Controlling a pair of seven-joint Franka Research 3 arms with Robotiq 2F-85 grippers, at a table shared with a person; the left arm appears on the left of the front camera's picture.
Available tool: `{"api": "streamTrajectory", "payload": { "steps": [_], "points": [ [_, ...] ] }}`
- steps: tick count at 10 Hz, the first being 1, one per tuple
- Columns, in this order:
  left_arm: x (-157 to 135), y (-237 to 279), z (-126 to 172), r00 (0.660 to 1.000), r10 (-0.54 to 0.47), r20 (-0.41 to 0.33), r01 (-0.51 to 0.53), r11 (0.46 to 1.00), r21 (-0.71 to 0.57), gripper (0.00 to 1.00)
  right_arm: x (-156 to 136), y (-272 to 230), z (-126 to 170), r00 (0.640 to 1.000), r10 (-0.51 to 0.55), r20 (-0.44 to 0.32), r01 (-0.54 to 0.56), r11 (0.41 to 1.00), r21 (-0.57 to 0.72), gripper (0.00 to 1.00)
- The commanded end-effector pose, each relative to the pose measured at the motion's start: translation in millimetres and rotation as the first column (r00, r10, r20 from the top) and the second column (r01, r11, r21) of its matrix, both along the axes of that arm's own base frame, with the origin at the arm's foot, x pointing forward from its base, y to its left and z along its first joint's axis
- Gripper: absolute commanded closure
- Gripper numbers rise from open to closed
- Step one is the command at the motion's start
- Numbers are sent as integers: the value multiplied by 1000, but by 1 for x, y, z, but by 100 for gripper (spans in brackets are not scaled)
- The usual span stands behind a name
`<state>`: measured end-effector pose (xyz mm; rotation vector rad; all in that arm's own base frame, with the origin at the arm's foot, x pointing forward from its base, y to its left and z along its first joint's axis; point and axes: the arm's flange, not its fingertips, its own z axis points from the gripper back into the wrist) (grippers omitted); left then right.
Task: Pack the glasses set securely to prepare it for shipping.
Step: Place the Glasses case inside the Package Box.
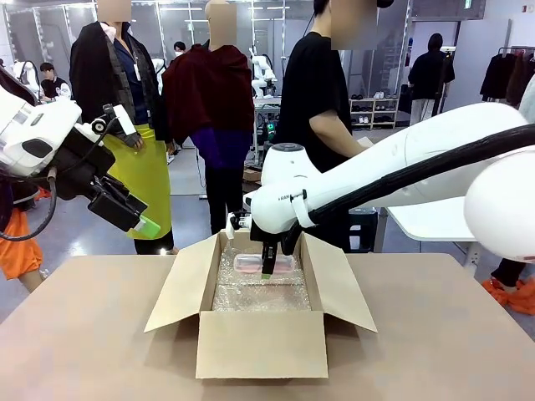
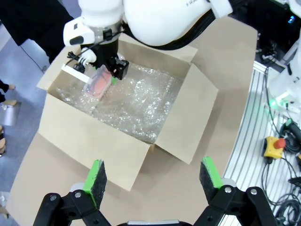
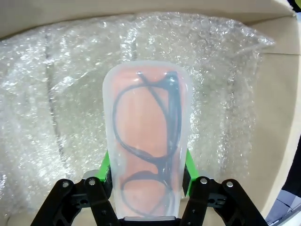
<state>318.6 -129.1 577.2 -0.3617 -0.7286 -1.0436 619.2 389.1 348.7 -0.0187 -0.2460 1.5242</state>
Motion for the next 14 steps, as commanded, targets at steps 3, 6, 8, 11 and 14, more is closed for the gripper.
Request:
{"api": "streamTrajectory", "payload": {
  "steps": [3,6,8,11,14],
  "points": [
    [-1,3,1,1000,-22,-1,22,1000,-6,0,27,8,-15,1000,-6,3,6,1000,-9,36],
    [-1,3,1,1000,-22,-1,22,1000,-6,0,31,5,-18,1000,-2,-12,2,1000,19,14],
    [-1,3,1,1000,-22,-1,22,1000,-6,0,26,5,-11,1000,1,-10,-1,1000,-2,0],
    [-1,3,1,1000,-22,-1,22,1000,-6,0,12,-1,-1,1000,7,-7,-7,1000,-10,0],
    [-1,3,1,1000,-22,-1,22,1000,-6,0,27,4,-12,1000,-18,-7,18,1000,13,0]
  ]
}}
